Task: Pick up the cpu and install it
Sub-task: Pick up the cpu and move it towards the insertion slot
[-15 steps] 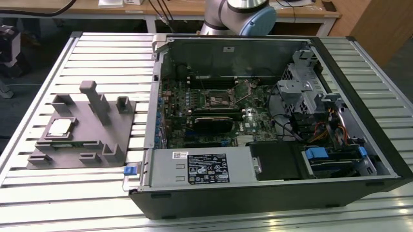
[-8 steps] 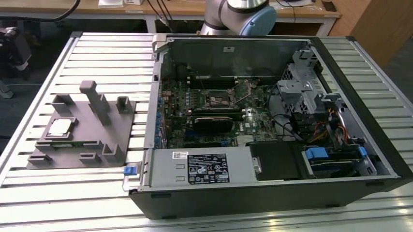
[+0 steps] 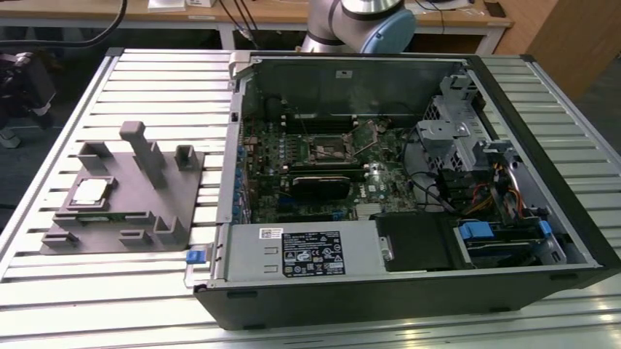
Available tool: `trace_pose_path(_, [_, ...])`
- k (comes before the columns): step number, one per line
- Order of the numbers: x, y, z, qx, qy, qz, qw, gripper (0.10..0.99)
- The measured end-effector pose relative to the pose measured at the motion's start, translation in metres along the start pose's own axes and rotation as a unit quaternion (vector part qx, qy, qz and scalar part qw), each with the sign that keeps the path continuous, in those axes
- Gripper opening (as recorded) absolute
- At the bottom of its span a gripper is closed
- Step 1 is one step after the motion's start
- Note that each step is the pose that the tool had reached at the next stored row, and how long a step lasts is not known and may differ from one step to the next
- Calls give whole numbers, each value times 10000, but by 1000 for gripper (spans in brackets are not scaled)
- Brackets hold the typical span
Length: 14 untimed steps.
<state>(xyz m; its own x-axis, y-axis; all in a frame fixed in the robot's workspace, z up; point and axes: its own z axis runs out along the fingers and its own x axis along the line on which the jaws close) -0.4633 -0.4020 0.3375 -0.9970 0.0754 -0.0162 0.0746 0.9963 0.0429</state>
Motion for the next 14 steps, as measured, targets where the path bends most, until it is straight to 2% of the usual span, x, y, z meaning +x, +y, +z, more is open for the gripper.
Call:
trace_pose_path(5, [1,-6,69,1,12,-1,10000,647])
trace_pose_path(14, [1,-8,113,1,19,-1,10000,647])
